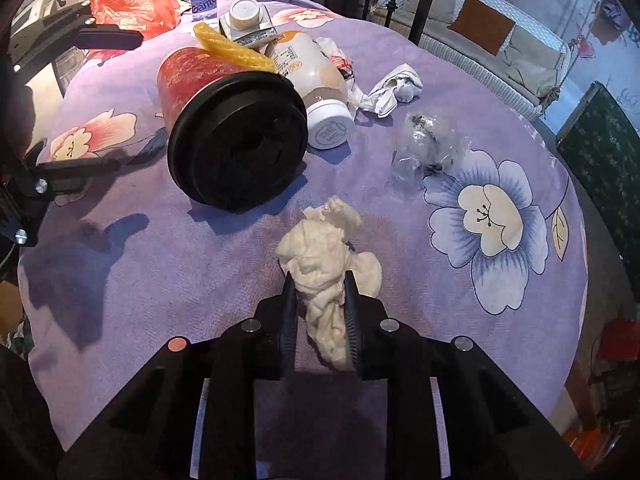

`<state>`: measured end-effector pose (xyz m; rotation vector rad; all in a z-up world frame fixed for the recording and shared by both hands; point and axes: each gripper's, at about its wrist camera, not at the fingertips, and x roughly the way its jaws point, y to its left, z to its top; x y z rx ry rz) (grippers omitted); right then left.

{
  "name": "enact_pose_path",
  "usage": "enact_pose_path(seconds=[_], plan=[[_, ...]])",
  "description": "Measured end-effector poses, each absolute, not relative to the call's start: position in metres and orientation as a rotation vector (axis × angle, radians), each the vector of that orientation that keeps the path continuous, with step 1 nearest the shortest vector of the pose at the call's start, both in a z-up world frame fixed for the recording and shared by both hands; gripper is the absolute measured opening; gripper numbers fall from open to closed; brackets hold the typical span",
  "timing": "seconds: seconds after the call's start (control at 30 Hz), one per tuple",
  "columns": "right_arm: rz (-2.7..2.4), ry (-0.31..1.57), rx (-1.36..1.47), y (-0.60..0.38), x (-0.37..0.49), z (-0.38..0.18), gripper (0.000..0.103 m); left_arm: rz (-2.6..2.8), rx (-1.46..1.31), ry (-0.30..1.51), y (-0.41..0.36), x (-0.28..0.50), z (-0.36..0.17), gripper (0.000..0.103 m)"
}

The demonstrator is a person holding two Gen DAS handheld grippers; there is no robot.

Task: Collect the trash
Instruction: 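Grasp the red cup with the left tool while the right tool holds the tissue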

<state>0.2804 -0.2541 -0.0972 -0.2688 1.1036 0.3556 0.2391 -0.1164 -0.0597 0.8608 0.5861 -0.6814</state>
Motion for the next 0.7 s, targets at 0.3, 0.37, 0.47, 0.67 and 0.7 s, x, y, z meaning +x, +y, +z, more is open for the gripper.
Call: enact_pose_path(seconds=[0.3,0.37,0.47,0.67,0.7], plan=[[0.295,1.059,-0.157,-0.279,0.274,-0.078,0.023,-0.773,1.131,0.556,-0.136,0.269,-0.09,0.088],[0.292,1.054,-0.131,-0.283,0.276,-0.077,0.023,-0.768,1.239,0.522,-0.142,0.274,-0.101,0.089],[0.282,1.046,-0.105,-0.289,0.278,-0.077,0.023,-0.789,1.321,0.529,-0.151,0.284,-0.108,0.089],[0.268,1.034,-0.068,-0.295,0.276,-0.08,0.023,-0.834,1.403,0.55,-0.173,0.29,-0.115,0.089],[0.266,1.033,-0.06,-0.297,0.274,-0.08,0.023,-0.836,1.393,0.547,-0.175,0.289,-0.114,0.089]])
